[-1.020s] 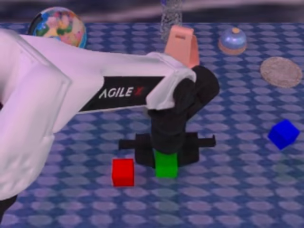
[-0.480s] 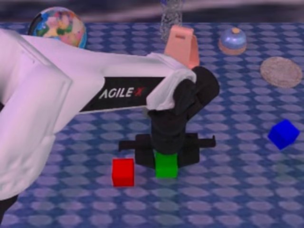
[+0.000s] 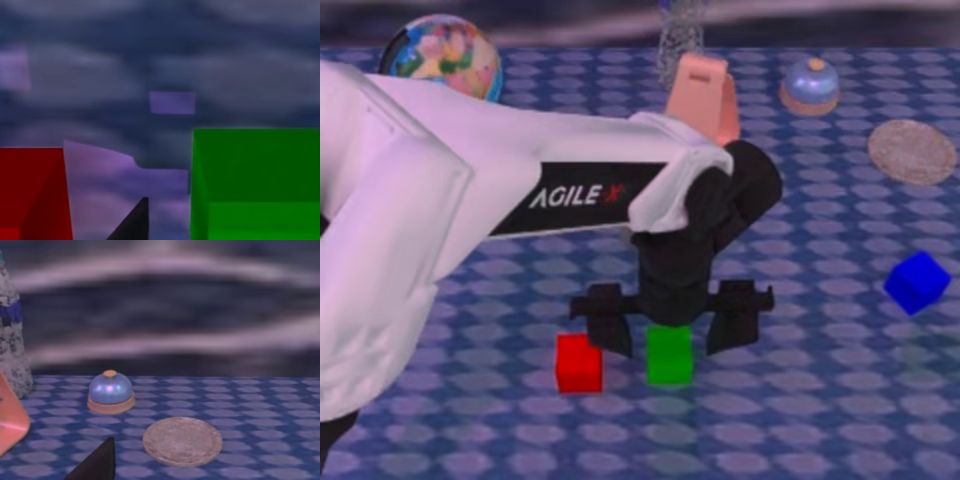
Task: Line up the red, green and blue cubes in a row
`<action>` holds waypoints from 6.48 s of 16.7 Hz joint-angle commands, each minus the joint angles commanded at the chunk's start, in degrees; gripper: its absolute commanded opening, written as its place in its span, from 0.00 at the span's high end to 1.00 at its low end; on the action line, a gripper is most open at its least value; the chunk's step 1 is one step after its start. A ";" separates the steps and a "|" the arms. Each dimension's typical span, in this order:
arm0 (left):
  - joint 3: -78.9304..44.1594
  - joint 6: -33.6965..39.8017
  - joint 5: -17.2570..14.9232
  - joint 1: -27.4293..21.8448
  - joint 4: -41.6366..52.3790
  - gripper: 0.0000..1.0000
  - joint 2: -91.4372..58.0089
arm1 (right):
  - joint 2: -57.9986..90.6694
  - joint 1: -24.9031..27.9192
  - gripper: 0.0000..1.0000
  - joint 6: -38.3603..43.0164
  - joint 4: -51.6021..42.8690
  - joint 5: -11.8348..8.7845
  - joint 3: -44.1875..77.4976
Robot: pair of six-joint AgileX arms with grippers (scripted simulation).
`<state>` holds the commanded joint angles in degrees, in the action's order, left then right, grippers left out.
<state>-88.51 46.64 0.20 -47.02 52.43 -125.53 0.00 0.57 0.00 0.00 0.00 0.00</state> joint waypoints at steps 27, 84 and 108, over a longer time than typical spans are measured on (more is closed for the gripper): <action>-1.86 -2.90 0.35 4.28 8.42 0.00 13.25 | 7.95 0.78 0.00 -1.84 -5.02 -0.07 7.42; 88.51 -46.64 -0.20 48.16 -52.43 0.00 125.53 | 120.91 7.91 0.98 -22.00 -43.72 0.13 74.64; 88.51 -46.64 -0.20 48.16 -52.43 0.00 125.53 | 114.00 8.50 1.00 -21.07 -58.21 -0.16 82.58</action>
<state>0.00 0.00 0.00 1.15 0.00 0.00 114.00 9.08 -21.07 -58.21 -0.16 82.58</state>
